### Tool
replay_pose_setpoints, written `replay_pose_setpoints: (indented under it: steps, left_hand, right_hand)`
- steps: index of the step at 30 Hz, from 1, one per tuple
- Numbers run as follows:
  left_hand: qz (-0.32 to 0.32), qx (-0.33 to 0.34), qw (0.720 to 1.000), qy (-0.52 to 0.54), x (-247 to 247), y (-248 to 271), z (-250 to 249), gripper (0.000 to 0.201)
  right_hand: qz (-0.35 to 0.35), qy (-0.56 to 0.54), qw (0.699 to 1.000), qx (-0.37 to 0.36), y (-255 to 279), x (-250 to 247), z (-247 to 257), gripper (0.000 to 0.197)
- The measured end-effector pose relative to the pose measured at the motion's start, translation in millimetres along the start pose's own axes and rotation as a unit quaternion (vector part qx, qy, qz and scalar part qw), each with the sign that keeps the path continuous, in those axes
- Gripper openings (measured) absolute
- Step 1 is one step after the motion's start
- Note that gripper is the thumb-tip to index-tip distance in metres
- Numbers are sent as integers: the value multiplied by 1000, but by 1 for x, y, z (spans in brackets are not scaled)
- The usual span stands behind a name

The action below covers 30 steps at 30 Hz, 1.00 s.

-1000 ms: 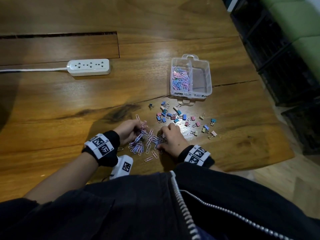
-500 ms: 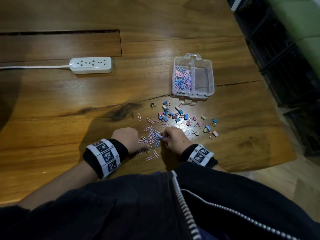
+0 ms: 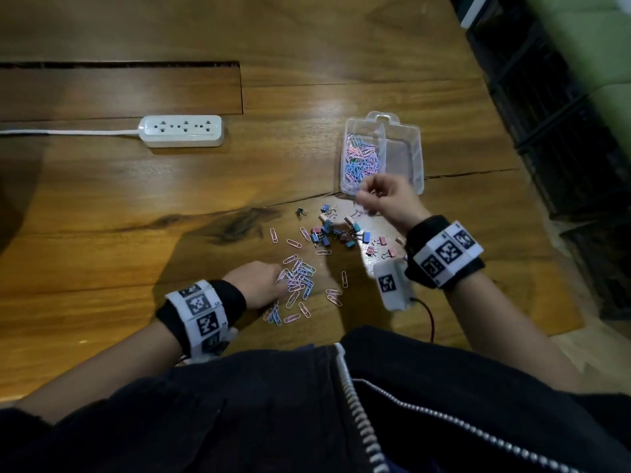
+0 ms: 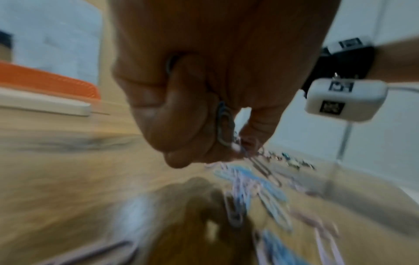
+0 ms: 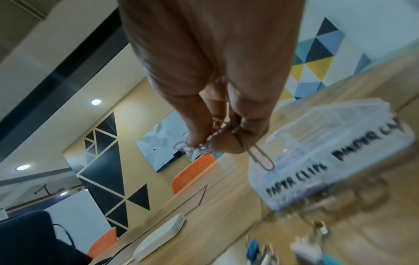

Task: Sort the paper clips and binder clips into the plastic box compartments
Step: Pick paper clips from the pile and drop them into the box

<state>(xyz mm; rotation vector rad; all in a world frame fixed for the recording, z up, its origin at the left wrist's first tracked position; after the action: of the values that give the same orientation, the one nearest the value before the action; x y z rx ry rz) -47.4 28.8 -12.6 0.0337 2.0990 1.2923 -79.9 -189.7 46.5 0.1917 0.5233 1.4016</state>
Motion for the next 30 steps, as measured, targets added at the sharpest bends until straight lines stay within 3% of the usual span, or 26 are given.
replay_pose_setpoints:
  steps: [4,8,10,14,22,26,28,30]
  left_hand:
    - [-50,43,991,119,-42,-1,-12,34]
    - [-94,78,969,215,-91,-13,-36,33]
    - [-90,85,957,264,-114,-23,-52,36]
    - [-71,84,930,351,-153,-51,-85,33]
    - [-70,81,887,450,-179,-95,-135,26]
    - [-71,86,912,395,-175,-101,-134,36]
    - [-55,94,922,371,-171,-100,-127,35]
    - [-44,124,920,368,-168,-97,-118,41]
  right_hand:
    - [-100,36,994,-27,-36,-21,15,24]
    - [-174,64,983,4,-66,-30,10,20]
    - [-171,92,981,24,-72,-30,5,4]
    - [-130,133,981,49,-75,-35,-7,24]
    - [-118,58,991,-21,-51,-34,-23,23]
    - [-156,39,986,-35,-31,-29,-42,22]
    - [-176,84,980,-50,-22,-19,-48,19]
    - [-148,147,975,-75,-16,-4,-53,14]
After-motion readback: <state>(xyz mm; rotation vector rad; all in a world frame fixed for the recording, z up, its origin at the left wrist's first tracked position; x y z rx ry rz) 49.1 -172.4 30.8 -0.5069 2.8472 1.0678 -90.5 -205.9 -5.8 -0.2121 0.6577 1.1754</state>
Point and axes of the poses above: each hand's wrist, its own y-axis away from the middle knuckle, its own x-axis out of the palm, z = x × y, the point moved 2 cm from there along -y, towards the middle knuckle, and after that the axes turned 10 degrees about z, right-handed, at the moved point
